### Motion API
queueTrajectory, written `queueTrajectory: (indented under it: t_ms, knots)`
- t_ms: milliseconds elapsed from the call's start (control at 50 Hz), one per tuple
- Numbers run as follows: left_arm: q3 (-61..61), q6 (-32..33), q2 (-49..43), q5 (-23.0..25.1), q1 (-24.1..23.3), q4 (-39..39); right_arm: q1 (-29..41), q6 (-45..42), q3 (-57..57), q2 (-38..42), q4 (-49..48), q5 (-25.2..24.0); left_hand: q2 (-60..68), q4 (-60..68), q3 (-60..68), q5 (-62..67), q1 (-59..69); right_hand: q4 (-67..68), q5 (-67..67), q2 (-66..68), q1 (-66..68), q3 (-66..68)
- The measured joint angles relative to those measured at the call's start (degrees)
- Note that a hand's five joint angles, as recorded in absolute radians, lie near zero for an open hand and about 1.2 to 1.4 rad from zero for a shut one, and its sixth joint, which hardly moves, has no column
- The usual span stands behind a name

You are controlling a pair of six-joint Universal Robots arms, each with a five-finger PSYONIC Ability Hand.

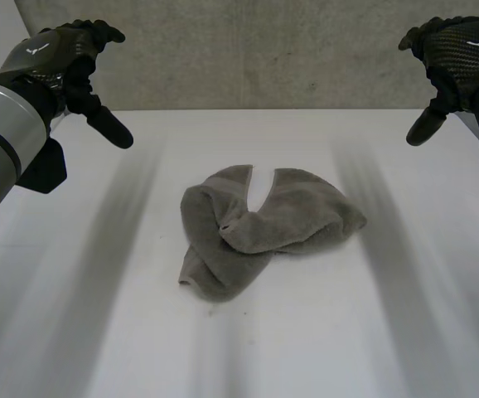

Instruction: Fold the towel.

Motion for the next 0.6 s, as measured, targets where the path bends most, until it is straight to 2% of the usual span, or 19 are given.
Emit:
queueTrajectory:
  t_ms: [120, 420, 520, 600]
  knots:
    - [0.24, 0.67, -0.40, 0.12, 0.12, -0.25, -0.08, 1.71, -2.28, 2.02, 3.12, -0.52, 0.00, 0.00, 0.00, 0.00, 0.00, 0.00, 0.00, 0.00, 0.00, 0.00]
    - [-0.87, 4.10, -1.62, 0.31, -0.26, 0.20, -0.39, 2.66, -1.57, 3.27, 2.41, -1.44, 0.00, 0.00, 0.00, 0.00, 0.00, 0.00, 0.00, 0.00, 0.00, 0.00]
    - [-0.82, 4.30, -3.19, 0.94, -0.50, 0.75, -0.40, 0.98, -2.09, 4.57, 2.66, -4.96, 0.39, 0.42, 0.46, 0.00, 0.20, 0.00, 0.00, 0.00, 0.00, 0.00]
    - [0.18, 5.32, -7.59, 2.81, -0.81, 2.47, -0.28, -2.04, -3.54, 7.88, 3.21, -11.97, 3.04, 3.04, 3.16, 0.47, 2.55, 0.00, 0.00, 0.00, 0.00, 0.00]
